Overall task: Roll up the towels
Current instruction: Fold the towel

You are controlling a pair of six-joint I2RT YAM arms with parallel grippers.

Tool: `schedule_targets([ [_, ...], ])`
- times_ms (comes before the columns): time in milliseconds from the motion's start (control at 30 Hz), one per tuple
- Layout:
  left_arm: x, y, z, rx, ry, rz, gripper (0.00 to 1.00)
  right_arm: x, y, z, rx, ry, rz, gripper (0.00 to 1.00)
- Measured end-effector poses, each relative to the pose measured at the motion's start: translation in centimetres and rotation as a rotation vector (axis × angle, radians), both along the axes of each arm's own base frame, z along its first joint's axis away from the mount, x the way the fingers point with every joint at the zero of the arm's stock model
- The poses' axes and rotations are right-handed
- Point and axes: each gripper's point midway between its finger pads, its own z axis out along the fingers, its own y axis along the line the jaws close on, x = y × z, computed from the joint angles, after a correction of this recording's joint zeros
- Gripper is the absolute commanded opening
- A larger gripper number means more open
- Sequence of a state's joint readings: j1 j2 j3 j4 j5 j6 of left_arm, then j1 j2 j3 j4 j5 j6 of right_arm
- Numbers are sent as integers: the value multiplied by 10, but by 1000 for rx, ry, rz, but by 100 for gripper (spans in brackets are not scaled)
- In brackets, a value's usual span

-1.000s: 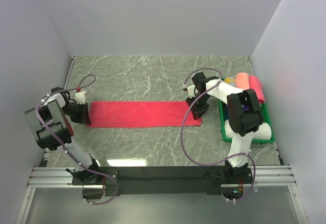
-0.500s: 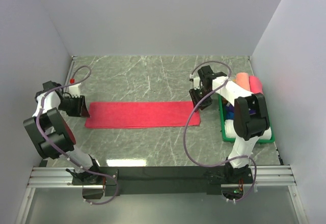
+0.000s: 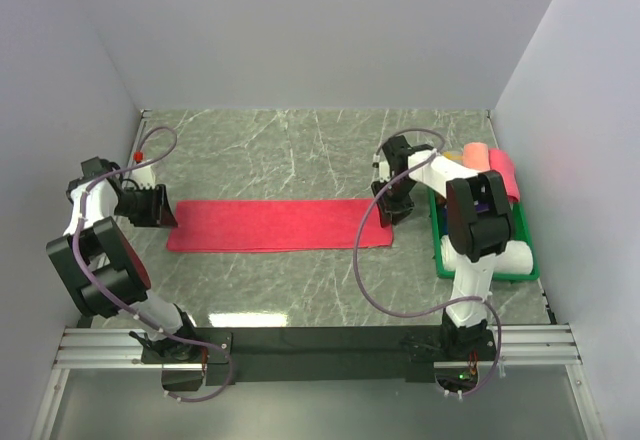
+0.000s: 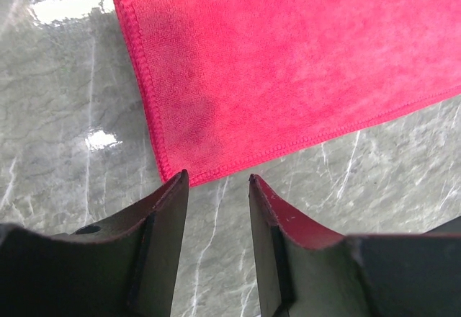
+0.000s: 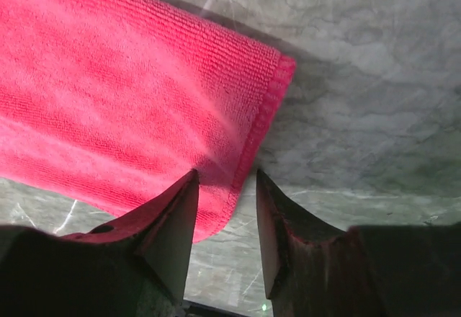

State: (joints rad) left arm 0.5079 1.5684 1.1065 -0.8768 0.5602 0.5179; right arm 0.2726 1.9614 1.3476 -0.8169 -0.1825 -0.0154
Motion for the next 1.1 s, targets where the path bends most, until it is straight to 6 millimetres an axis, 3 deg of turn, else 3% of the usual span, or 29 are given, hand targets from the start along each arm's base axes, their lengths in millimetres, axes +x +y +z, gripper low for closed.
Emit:
schedule_targets([
  [133,1,0,7,10,-21,7,45,2,6,-1,-7,4,16,40],
  [300,1,1,10,13,-27,17,45,2,25,-2,-30,-9,77,13],
  [333,1,1,10,12,-25,21,45,2,27,-2,-34,-10,87,2],
  [367,2,1,10,12,-25,23,45,2,28,-2,-37,-9,89,0],
  [567,10,4,18,19,-48,36,43,15,16,2,-66,-16,57,0],
  [733,12,6,19,23,-59,36,43,44,-35,14,-107,-60,-46,0],
  [867,12,5,20,18,-61,35,43,50,-59,27,-112,-76,-79,0],
  [1033,14,2,23,-3,-61,46,45,51,-32,48,-13,-75,-20,0],
  [1100,16,2,27,-12,-58,51,53,49,-14,55,47,-71,11,0],
])
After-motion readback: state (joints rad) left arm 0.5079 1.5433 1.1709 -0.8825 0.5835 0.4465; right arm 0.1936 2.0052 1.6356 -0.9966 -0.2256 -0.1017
